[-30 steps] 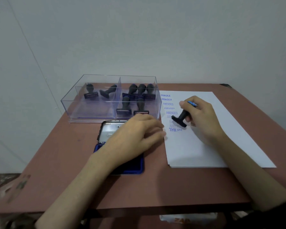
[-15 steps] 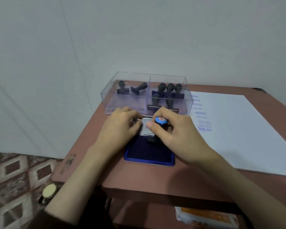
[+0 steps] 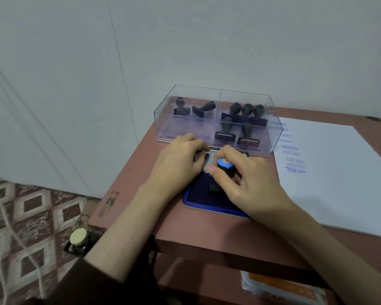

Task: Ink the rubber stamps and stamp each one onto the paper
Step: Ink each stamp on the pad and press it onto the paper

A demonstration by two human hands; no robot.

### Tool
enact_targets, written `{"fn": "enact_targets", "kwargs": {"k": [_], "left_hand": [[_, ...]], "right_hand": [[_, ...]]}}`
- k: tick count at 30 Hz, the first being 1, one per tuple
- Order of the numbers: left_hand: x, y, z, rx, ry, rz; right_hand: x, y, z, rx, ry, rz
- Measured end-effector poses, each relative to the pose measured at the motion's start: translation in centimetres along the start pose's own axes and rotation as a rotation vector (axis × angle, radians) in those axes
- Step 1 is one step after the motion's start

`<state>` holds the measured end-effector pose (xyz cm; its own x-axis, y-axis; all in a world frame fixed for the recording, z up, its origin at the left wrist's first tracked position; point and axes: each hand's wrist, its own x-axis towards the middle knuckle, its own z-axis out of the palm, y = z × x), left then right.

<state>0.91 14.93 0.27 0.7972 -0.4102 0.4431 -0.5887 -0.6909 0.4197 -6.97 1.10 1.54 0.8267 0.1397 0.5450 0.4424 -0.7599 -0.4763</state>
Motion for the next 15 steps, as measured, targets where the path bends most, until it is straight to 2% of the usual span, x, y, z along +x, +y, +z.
{"fn": "enact_targets", "kwargs": {"k": [15], "left_hand": [[0.21, -0.12, 0.28, 0.019, 0.029, 0.032]], "right_hand": [[-0.50, -0.13, 0.39, -0.049, 0.024, -0.074]]}}
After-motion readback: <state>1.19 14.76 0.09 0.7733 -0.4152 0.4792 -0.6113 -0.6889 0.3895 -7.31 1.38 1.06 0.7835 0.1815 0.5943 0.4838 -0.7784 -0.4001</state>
